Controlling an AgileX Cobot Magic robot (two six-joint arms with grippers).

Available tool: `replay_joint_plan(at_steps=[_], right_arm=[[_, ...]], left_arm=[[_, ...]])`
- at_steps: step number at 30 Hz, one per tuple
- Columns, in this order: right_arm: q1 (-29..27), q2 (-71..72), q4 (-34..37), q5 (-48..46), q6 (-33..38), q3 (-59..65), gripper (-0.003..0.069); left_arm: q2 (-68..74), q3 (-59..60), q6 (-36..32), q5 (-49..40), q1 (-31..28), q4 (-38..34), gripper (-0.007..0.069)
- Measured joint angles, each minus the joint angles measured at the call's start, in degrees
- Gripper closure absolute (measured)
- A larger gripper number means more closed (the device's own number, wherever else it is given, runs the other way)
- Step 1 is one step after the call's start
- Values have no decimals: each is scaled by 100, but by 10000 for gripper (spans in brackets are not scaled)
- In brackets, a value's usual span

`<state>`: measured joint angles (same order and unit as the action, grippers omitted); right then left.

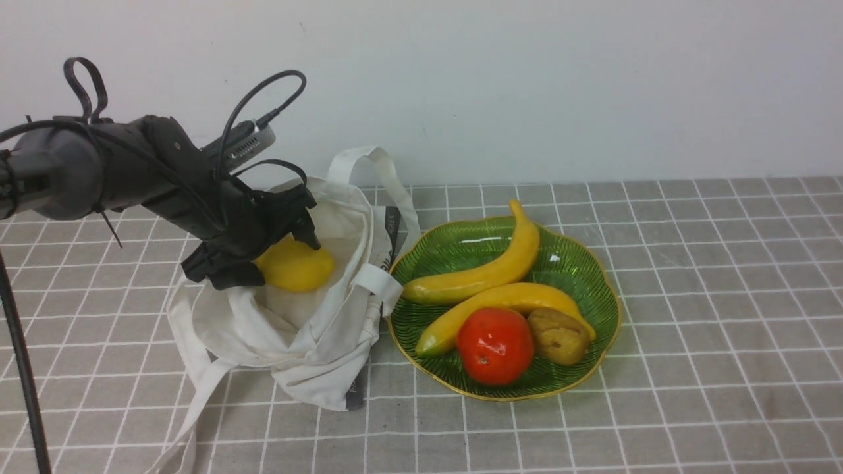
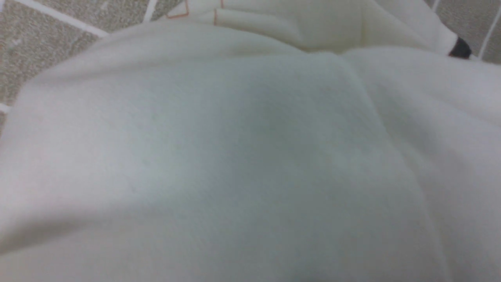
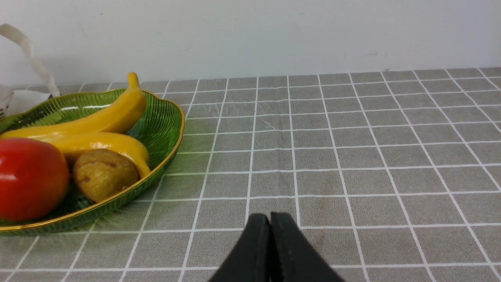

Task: Take the fruit out of the bag on the grey coffee tablecloth and place them on the plate.
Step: 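Reach into the bag and grasp the lemon with the left gripper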

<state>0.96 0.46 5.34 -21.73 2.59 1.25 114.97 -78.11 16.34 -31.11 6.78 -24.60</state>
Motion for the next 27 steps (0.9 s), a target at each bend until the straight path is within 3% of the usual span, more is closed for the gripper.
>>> replay_joint_plan(at_steps=[21,27], right_arm=[[0,0,0,0,0,0,673],[0,0,0,0,0,0,673]], left_arm=[[166,-88,16,349,-18,-52,45],[24,-68,-434,137,-18,-2,52]])
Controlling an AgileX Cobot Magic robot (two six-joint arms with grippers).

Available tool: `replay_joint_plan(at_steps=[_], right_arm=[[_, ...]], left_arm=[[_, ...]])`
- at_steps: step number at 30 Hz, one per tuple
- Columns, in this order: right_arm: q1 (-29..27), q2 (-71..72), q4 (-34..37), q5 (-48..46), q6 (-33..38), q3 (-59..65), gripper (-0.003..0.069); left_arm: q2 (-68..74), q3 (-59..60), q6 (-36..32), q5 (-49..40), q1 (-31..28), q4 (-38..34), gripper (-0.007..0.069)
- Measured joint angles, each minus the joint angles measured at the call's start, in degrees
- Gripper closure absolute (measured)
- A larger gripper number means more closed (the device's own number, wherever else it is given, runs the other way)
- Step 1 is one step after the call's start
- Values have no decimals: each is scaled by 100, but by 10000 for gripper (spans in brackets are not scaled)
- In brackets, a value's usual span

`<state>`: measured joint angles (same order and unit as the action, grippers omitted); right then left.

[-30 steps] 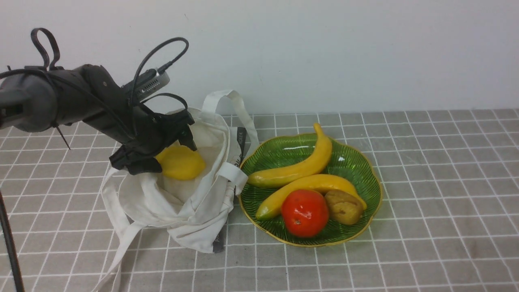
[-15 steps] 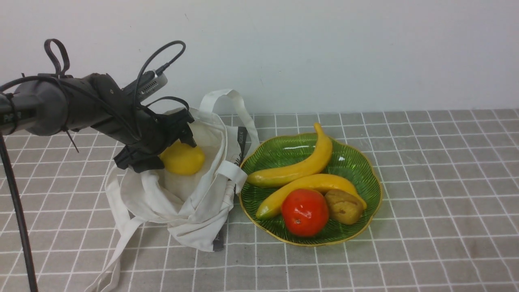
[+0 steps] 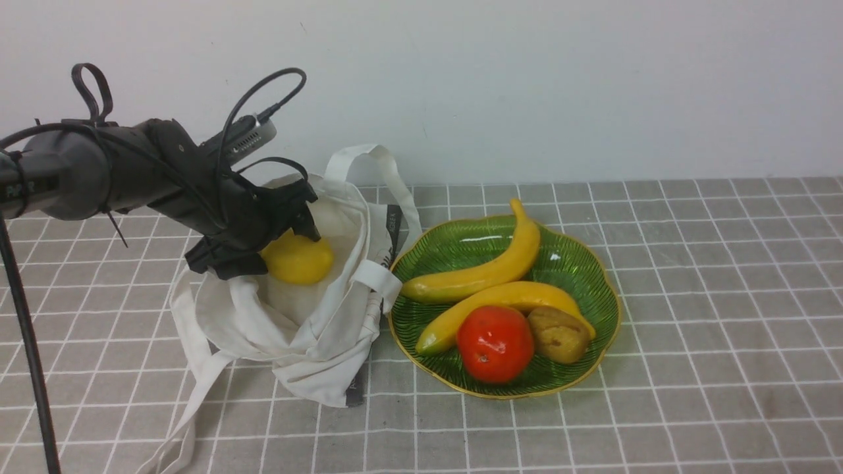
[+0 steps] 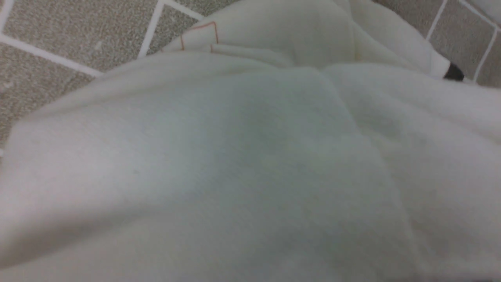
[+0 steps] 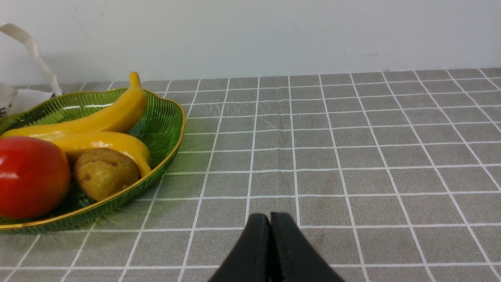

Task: Take the fruit out of the bag on the grey coffee tablecloth and place them on the plate.
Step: 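Reach into the bag and grasp the lemon with the left gripper, then move the lemon from the bag into the bowl with the left gripper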

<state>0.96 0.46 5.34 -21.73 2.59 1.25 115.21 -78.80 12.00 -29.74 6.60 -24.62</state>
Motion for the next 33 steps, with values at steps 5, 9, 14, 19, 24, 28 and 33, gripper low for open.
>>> replay_joint_plan(at_steps=[5,9,14,19,24,28,33], right_arm=[[0,0,0,0,0,0,673],[0,0,0,0,0,0,673],[0,0,0,0,0,0,673],[0,0,0,0,0,0,673],[0,0,0,0,0,0,673],[0,0,0,0,0,0,673],[0,0,0,0,0,0,673]], left_arm=[[-677,58,-216,-330,0,473,56],[-1488,47,-215,-743,0,948,56],[-2224,47,-352,-1768,0,1175,56],[-2647,-71,-1017,-2456,353,1224,56],[-2407,-403,-1200,-2602,1259,1229,56],[-1889,-778,-1318,-2509,1994,1308,65],[-1023,-1191,-1462,-1735,2507,1529,65]])
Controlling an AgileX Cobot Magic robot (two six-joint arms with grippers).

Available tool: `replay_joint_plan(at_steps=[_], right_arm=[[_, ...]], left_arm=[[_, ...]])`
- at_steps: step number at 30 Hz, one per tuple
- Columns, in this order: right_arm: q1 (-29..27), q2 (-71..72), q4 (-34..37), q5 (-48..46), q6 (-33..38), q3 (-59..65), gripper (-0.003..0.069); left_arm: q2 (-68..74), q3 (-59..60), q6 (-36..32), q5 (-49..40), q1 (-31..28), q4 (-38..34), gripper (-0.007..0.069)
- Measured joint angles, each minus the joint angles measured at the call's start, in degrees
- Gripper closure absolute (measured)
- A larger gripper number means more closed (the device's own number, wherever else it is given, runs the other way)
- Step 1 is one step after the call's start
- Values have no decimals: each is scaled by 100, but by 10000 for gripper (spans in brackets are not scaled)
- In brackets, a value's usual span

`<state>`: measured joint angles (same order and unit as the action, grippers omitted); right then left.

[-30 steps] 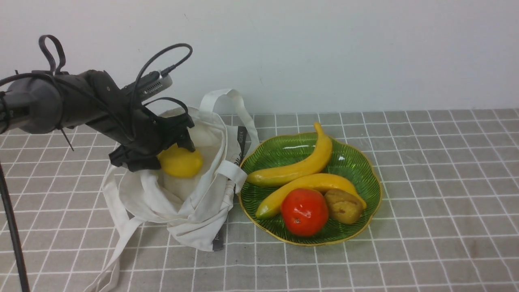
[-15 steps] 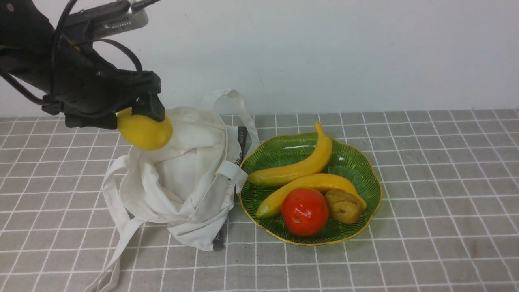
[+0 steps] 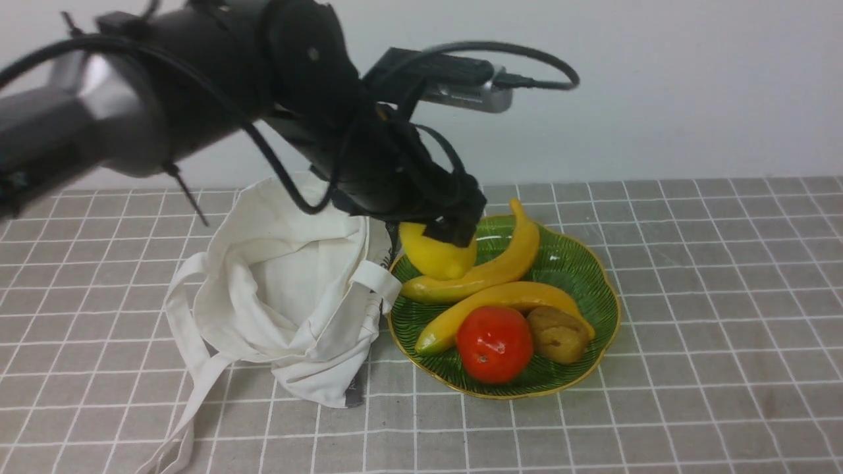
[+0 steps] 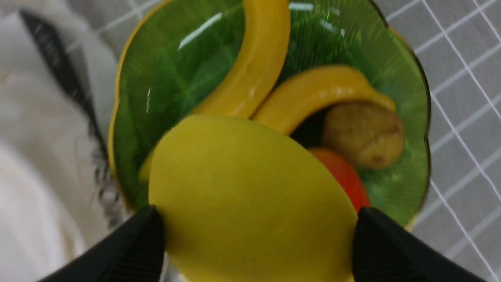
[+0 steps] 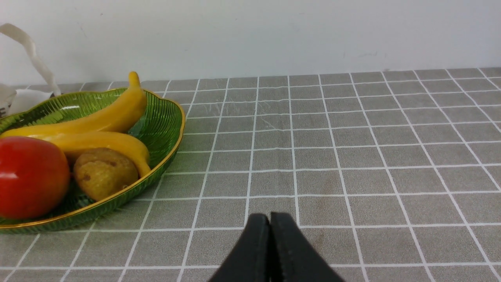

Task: Take the fruit out of the bag on the grey coffee tablecloth and place them on the plate.
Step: 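Move the lemon from the bag into the bowl with the left gripper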

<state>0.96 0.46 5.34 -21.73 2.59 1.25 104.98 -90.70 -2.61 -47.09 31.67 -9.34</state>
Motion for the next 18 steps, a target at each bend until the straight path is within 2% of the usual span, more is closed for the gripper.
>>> replay_joint_plan(at_steps=[3,9,15,18], right_arm=[[0,0,0,0,0,0,673],[0,0,0,0,0,0,673],[0,0,0,0,0,0,673],[0,0,0,0,0,0,673]], left_arm=[[527,-135,153,637,174,75,66],[1053,-184,447,1346,240,75,66],[1271,-184,604,1635,240,75,66],[1303,-190,611,1648,253,70,22]])
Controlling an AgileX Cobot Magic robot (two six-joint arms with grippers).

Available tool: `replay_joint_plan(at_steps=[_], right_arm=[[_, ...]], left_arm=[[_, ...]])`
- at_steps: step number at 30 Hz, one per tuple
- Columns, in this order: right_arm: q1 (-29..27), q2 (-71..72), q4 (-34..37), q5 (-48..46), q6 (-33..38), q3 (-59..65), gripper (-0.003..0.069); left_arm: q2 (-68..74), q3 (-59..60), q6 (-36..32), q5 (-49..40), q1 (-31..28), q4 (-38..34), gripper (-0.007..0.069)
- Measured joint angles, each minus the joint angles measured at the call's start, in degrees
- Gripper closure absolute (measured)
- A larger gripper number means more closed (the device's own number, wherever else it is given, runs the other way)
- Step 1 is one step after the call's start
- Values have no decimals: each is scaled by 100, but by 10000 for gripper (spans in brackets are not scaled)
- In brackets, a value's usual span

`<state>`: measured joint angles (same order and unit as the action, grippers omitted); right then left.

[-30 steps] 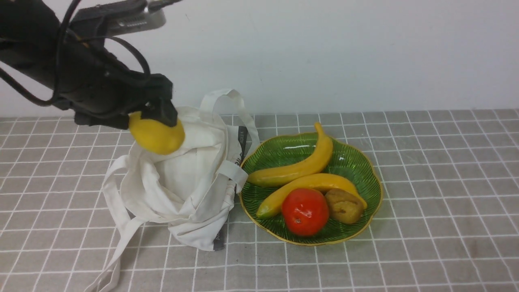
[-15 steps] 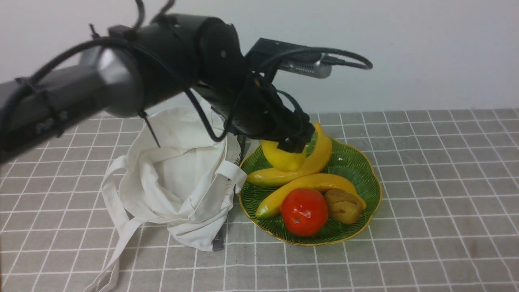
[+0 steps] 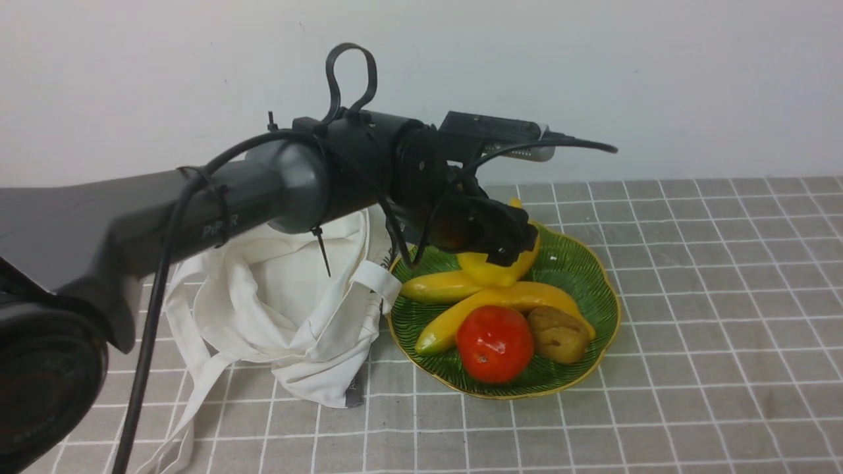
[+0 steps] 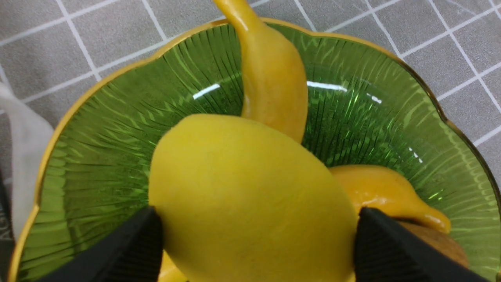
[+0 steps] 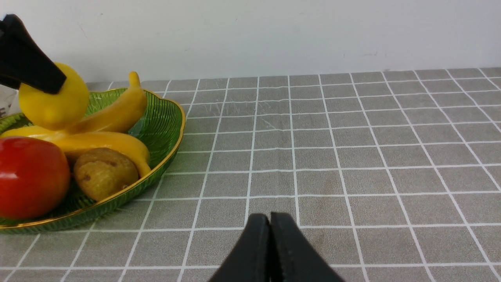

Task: Take the fruit out of the bag on the grey coffee tablecloth and place them on the plate.

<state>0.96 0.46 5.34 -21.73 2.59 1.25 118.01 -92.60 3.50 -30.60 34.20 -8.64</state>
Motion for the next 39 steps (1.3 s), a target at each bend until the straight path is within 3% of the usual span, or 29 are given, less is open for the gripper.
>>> replay_joint_plan(at_steps=[5,10,15,17,20,22,24,27,31,39], right_arm=[[0,0,0,0,0,0,673],[0,0,0,0,0,0,673],[0,0,0,0,0,0,673],[0,0,0,0,0,0,673],[0,0,0,0,0,0,673],[0,0,0,0,0,0,673],[0,0,0,0,0,0,673],[0,0,0,0,0,0,673],[0,0,0,0,0,0,673],[0,0,0,0,0,0,673]], left_arm=[[6,-11,17,0,10,-87,-56],[6,-40,17,-359,10,-104,-58],[-21,-592,17,-1444,-49,-98,-41],[-100,-968,17,-1933,-103,-92,8],[-282,-1531,17,-2660,-173,-68,141],[-391,-1959,10,-3241,-217,46,270],[-488,-2319,-12,-3746,-258,424,467],[-547,-2587,-12,-3995,-300,954,590],[-757,-2544,-12,-4057,-325,1381,627],[-2025,-1522,-24,-4104,-320,1392,632]])
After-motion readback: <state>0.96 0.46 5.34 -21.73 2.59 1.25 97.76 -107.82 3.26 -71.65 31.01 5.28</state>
